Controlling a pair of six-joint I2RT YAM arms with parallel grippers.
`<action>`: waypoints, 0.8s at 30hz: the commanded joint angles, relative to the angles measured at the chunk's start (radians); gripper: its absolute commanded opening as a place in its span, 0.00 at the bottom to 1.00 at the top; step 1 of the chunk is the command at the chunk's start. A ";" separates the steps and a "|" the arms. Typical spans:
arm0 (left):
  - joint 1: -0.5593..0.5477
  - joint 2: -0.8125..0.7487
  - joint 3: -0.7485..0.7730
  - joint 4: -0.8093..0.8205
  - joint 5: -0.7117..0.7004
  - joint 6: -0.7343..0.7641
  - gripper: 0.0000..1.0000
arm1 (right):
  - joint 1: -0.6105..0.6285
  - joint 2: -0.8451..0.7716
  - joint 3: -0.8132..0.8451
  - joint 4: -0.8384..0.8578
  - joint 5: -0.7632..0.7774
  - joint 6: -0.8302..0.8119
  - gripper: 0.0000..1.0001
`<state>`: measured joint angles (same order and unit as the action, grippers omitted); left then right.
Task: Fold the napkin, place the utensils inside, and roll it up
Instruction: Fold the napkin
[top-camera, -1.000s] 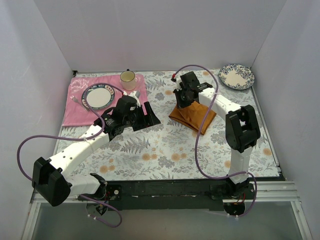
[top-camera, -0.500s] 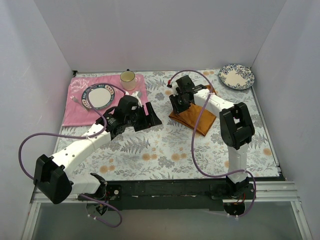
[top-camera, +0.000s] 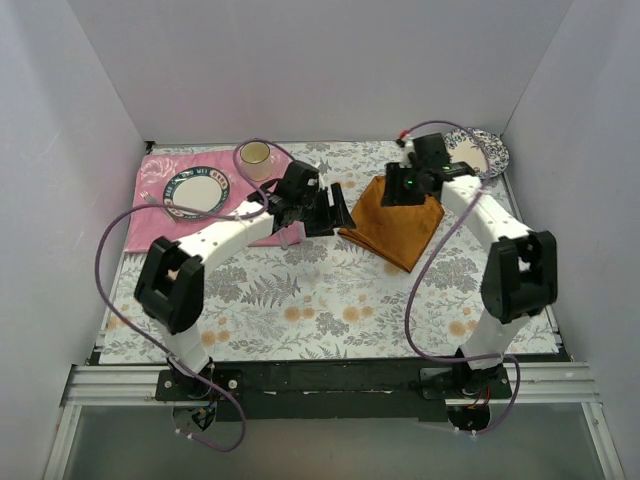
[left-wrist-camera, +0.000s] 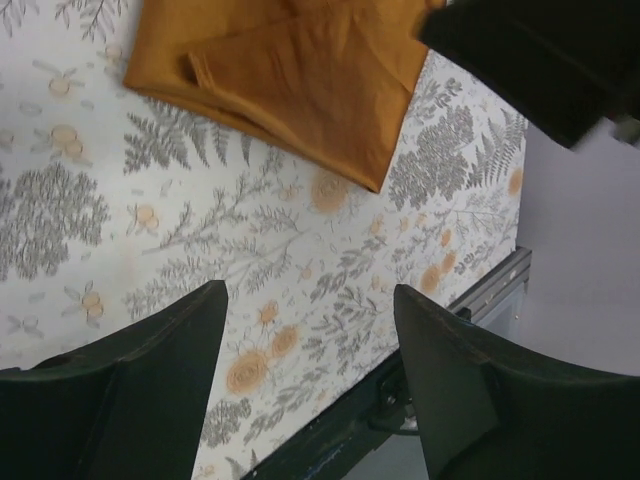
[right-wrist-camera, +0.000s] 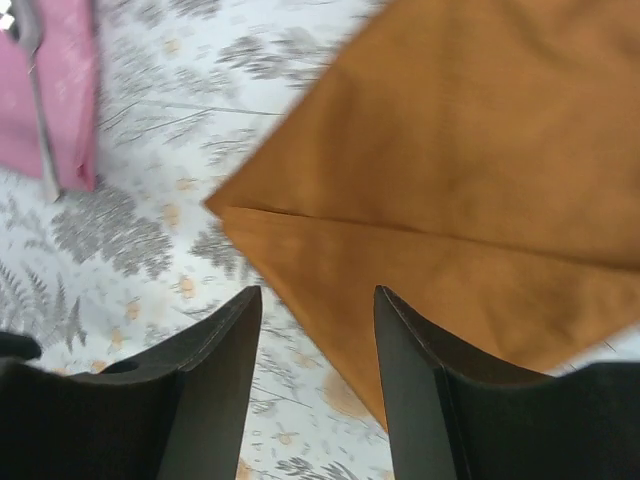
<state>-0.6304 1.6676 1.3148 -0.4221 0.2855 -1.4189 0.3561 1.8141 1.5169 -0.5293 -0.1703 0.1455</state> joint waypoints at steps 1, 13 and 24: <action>0.005 0.199 0.173 -0.089 0.009 0.104 0.63 | -0.144 -0.214 -0.246 0.052 0.078 0.118 0.56; 0.005 0.406 0.350 -0.072 -0.080 0.156 0.51 | -0.281 -0.349 -0.495 0.137 0.103 0.078 0.55; 0.005 0.472 0.426 -0.056 -0.055 0.149 0.47 | -0.332 -0.236 -0.439 0.178 0.153 0.101 0.55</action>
<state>-0.6300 2.1128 1.6718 -0.4862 0.2180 -1.2793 0.0483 1.5425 1.0180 -0.3920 -0.0544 0.2340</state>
